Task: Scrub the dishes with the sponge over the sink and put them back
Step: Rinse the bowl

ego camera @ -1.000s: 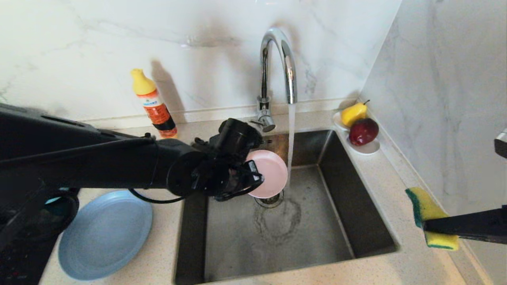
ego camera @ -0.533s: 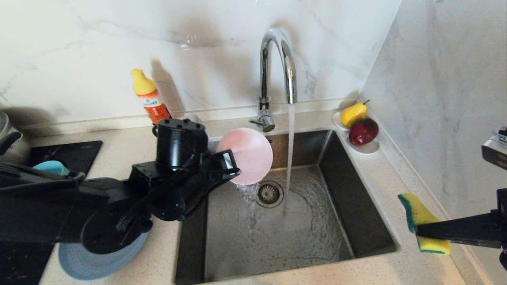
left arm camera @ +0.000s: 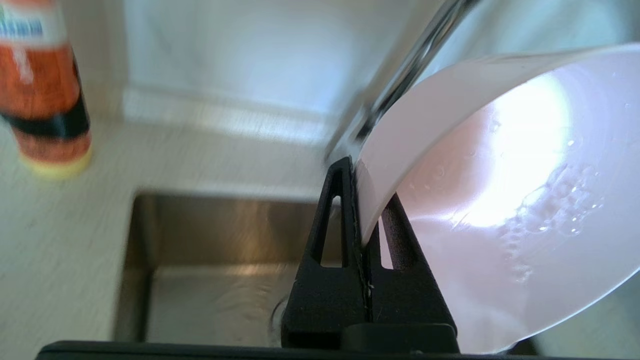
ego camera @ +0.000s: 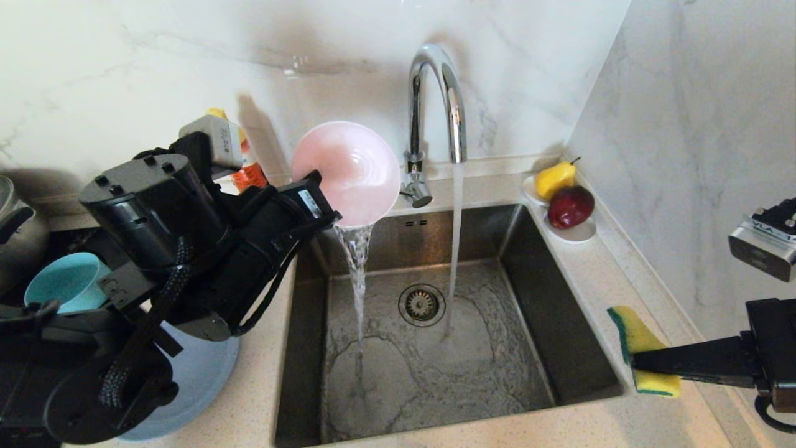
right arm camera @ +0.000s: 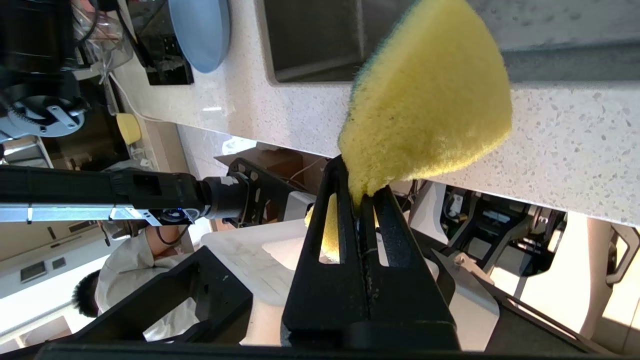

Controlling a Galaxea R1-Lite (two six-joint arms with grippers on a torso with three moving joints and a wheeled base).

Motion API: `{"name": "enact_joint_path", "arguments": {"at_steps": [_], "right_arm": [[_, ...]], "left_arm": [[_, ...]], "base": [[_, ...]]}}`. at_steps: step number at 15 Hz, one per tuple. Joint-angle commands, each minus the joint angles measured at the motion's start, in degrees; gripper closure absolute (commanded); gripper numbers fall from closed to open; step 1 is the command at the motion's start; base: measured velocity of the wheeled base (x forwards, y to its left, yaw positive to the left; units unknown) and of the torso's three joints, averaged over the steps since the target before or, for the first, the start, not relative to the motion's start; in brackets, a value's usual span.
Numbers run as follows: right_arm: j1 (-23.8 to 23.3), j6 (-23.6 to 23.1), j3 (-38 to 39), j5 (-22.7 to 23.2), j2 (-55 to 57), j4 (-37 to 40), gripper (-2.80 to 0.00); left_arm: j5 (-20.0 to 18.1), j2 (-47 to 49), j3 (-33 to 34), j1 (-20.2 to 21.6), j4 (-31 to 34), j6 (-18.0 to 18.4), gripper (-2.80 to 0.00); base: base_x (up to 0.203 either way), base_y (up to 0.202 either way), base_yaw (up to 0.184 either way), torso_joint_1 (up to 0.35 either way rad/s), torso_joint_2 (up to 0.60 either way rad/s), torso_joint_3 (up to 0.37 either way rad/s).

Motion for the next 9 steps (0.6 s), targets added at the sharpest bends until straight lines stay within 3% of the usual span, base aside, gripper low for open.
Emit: {"name": "enact_joint_path", "arguments": {"at_steps": [1, 5, 9], "right_arm": [[0.0, 0.2, 0.3, 0.3, 0.6, 0.2, 0.00], [0.0, 0.2, 0.3, 0.4, 0.9, 0.2, 0.00], [0.0, 0.2, 0.2, 0.7, 0.8, 0.1, 0.00]], "left_arm": [[-0.5, -0.5, 0.1, 0.0, -4.7, -0.1, 0.00], [-5.3, -2.0, 1.8, -0.1, -11.7, -0.3, 0.00], [-8.3, -3.7, 4.3, 0.0, -13.0, -0.3, 0.00]], "base": [[0.000, 0.000, 0.000, 0.000, 0.00, 0.000], [0.000, 0.000, 0.000, 0.000, 0.00, 0.000], [0.000, 0.000, 0.000, 0.000, 0.00, 0.000]]}}
